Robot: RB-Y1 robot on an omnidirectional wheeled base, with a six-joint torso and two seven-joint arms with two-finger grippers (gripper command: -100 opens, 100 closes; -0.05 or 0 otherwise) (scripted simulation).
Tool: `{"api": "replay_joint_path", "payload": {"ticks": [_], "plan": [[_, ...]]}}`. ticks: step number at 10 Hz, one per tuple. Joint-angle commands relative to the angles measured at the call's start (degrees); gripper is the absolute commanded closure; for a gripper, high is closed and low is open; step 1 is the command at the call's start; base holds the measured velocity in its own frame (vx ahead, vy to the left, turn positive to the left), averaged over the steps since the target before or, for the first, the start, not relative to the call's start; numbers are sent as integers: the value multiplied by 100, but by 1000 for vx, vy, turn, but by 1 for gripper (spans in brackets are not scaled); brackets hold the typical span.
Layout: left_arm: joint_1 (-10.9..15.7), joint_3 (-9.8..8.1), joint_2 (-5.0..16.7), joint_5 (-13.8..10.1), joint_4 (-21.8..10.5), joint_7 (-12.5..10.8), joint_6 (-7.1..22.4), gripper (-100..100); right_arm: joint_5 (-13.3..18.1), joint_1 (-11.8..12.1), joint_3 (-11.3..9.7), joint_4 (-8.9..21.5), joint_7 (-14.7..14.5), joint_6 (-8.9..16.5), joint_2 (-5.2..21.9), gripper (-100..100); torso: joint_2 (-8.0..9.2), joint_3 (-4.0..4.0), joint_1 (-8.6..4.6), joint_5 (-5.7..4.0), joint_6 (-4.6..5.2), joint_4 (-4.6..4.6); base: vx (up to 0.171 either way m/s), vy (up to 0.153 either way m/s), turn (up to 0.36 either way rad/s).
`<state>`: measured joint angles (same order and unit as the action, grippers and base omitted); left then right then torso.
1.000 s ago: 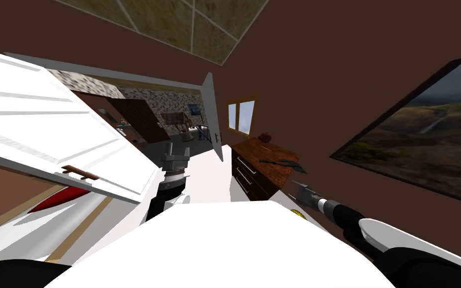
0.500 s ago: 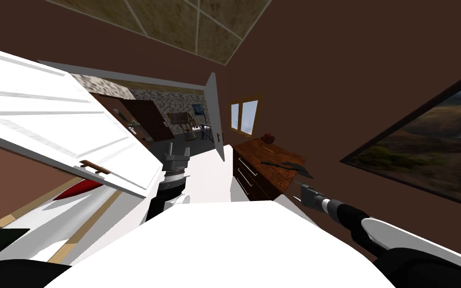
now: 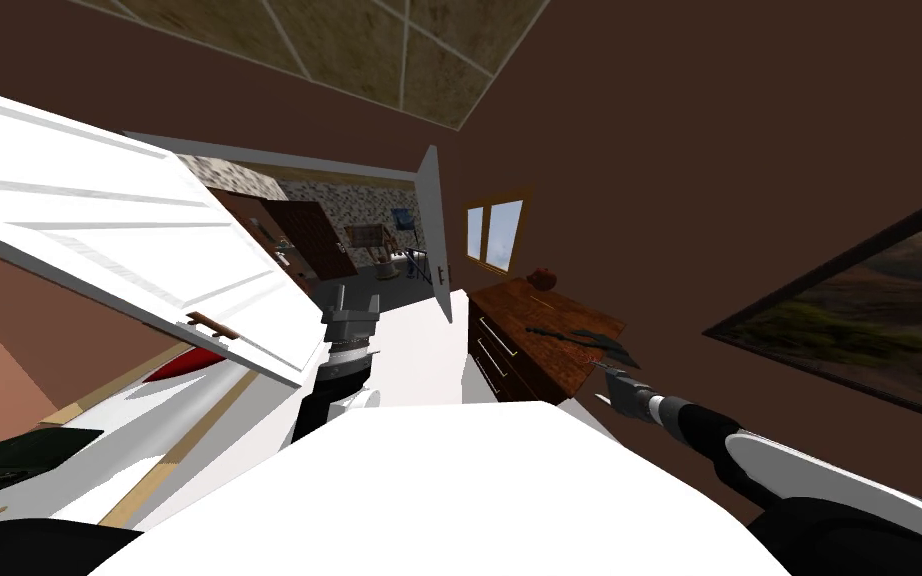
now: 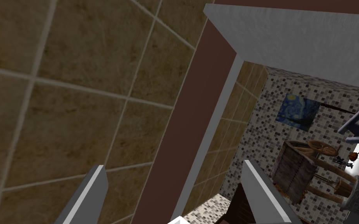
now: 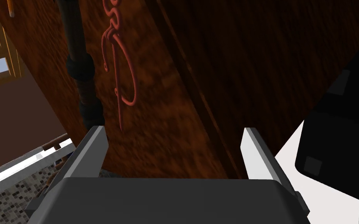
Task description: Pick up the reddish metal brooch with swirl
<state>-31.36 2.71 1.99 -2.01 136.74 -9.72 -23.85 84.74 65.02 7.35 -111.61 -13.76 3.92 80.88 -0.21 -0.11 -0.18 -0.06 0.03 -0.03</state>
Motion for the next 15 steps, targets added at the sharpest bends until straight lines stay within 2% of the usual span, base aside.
{"api": "replay_joint_path", "payload": {"ticks": [1, 3, 4, 5, 8, 9, 10, 11, 12, 14, 15], "plan": [[0, 0, 0, 0, 0, 0, 0, 0, 286, 0, -39, 160, -34, 35, 223, -100, 0, 0, 0, 0, 0, 0, 25, -53, 151], [0, 0, 0, 0, 0, 0, 0, 0, 337, 0, -39, 160, -34, 35, 223, -100, 1, 1, 1, -1, 3, 0, 14, -23, 25], [0, 0, 0, 0, 0, 0, 0, 0, 521, 21, -61, 241, -57, 76, 369, -100, 7, 4, 11, 1, 5, 2, 11, -6, 69], [0, 0, 0, 0, 0, 0, 0, 0, 521, 21, -61, 241, -57, 76, 369, -100, 6, 4, 13, 3, 1, 2, 9, -15, 50], [0, 0, 0, 0, 0, 0, 0, 0, 953, 77, -117, 438, -116, 178, 715, -100, 4, 3, 7, 1, 1, 1, 15, -31, 101], [0, 0, 0, 0, 0, 0, 0, 0, 906, 86, -104, 397, -27, 176, 673, -100, 1, 1, 2, 0, 1, 0, 11, -23, 29], [0, 0, 0, 0, 0, 0, 0, 0, 922, 87, -104, 405, -29, 187, 686, 0, 5, 3, 8, 0, 5, 1, 0, 0, 0], [0, 0, 0, 0, 0, 0, 0, 0, 958, 17, -291, 473, -123, 267, 496, -100, 9, 6, 15, 2, 5, 3, 37, -8, 130], [0, 0, 0, 0, 0, 0, 0, 0, 958, 17, -291, 473, -123, 267, 496, -100, 2, 2, 15, 2, 3, 1, 44, -12, 70], [-1, 0, 0, 0, 0, 0, 0, 0, 997, -53, -478, 543, -218, 349, 308, -100, -5, -3, 13, 2, 3, -1, 44, -12, 88], [-1, 0, 0, 0, 0, 0, 0, 0, 949, 11, -358, 494, -205, 312, 332, -100, -4, -2, 15, 1, 3, -1, 16, -4, 6]]}}
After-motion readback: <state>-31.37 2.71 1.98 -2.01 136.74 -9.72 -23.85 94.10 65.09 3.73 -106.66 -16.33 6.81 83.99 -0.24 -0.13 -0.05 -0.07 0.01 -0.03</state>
